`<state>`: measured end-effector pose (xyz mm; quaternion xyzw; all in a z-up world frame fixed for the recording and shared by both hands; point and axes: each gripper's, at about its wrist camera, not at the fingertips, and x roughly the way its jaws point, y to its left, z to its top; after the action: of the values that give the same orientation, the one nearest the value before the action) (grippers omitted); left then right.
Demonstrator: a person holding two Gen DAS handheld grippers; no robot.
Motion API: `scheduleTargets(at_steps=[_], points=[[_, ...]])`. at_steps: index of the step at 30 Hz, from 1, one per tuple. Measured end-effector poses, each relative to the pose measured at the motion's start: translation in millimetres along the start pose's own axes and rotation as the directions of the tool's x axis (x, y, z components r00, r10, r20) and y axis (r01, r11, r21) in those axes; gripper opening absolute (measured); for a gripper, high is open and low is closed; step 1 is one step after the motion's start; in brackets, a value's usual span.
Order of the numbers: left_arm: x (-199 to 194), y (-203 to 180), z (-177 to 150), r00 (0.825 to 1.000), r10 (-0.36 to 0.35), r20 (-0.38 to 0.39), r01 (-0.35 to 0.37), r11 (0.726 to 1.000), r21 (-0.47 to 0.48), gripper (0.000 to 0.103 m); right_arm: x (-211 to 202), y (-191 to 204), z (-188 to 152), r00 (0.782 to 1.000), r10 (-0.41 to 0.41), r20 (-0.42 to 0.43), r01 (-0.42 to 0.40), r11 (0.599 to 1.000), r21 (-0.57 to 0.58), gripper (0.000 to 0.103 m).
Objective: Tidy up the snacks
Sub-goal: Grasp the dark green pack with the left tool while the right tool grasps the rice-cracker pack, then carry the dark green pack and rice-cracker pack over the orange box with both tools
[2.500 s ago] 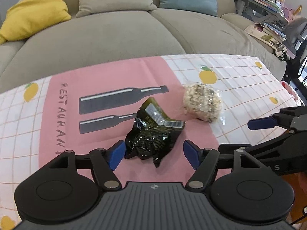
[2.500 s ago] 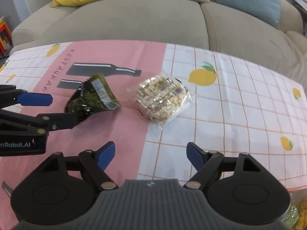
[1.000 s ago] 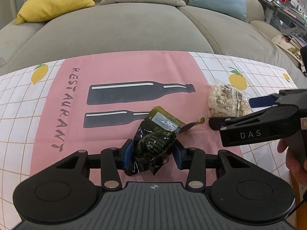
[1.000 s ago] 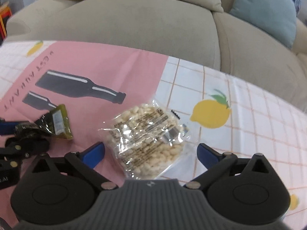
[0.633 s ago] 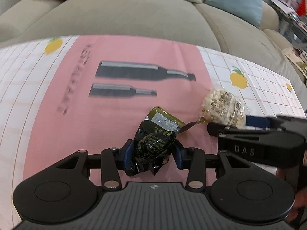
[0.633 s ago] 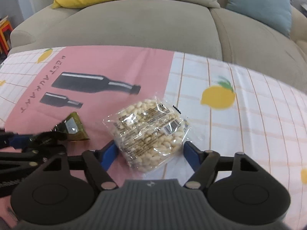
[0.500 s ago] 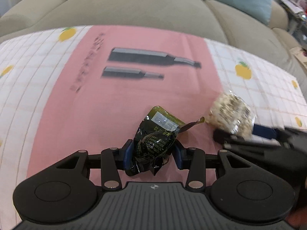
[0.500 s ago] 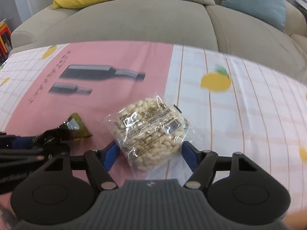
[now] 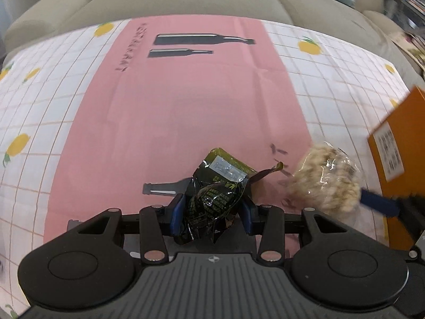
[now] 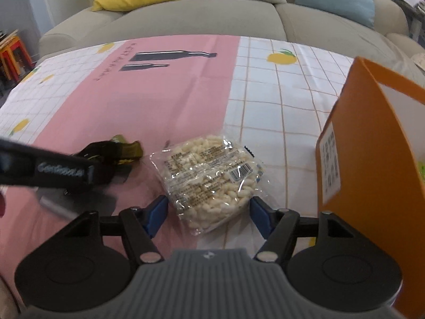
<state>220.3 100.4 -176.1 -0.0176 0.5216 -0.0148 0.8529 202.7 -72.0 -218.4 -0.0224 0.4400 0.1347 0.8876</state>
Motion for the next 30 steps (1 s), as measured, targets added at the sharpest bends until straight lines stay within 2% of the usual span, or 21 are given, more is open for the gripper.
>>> scheduleTargets(at_steps=[2, 5, 7, 10, 16, 22, 24, 25, 30], points=[[-2.1, -2.0, -4.8, 1.0, -0.007, 0.019, 0.007, 1.0, 0.024, 0.05, -6.5, 5.3, -7.2, 0.999, -0.014, 0.047, 0.018, 0.997, -0.069, 0.084], [-8.4, -3.3, -10.5, 0.996, -0.022, 0.091, 0.017, 0.998, 0.058, 0.062, -12.5, 10.6, -10.5, 0.991, -0.042, 0.126, 0.065, 0.98, -0.19, 0.088], [-11.5, -7.6, -12.1, 0.99, -0.027, 0.139, 0.01, 0.993, 0.116, 0.069, -11.7, 8.5, -9.2, 0.988, -0.029, 0.152, 0.059, 0.977, -0.203, 0.089], [-10.2, -12.3, -13.1, 0.985, -0.025, 0.172, -0.004, 0.986, 0.166, 0.07, -7.3, 6.6, -8.3, 0.985, 0.014, 0.17, 0.02, 0.981, -0.195, 0.09], [3.5, -8.7, -14.2, 0.989, -0.071, 0.133, 0.053, 0.99, 0.134, 0.065, 8.6, 9.9, -8.1, 0.986, 0.019, 0.165, 0.018, 0.975, -0.222, 0.09], [4.9, -11.9, -19.0, 0.989, -0.052, 0.137, 0.028, 0.985, 0.172, 0.061, 13.6, 14.7, -11.3, 0.985, 0.006, 0.175, 0.04, 0.966, -0.257, 0.092], [5.4, -14.7, -20.5, 0.99, -0.029, 0.135, 0.001, 0.98, 0.201, 0.052, 15.2, 15.3, -12.1, 0.985, 0.0, 0.173, 0.046, 0.965, -0.259, 0.092], [5.7, -15.8, -21.4, 0.991, -0.016, 0.135, -0.014, 0.977, 0.214, 0.052, 15.9, 15.6, -12.4, 0.985, -0.003, 0.175, 0.049, 0.964, -0.261, 0.092], [6.7, -7.0, -21.6, 0.99, -0.035, 0.136, 0.013, 0.987, 0.161, 0.049, 17.6, 15.1, -12.3, 0.984, -0.018, 0.175, 0.061, 0.967, -0.247, 0.097]])
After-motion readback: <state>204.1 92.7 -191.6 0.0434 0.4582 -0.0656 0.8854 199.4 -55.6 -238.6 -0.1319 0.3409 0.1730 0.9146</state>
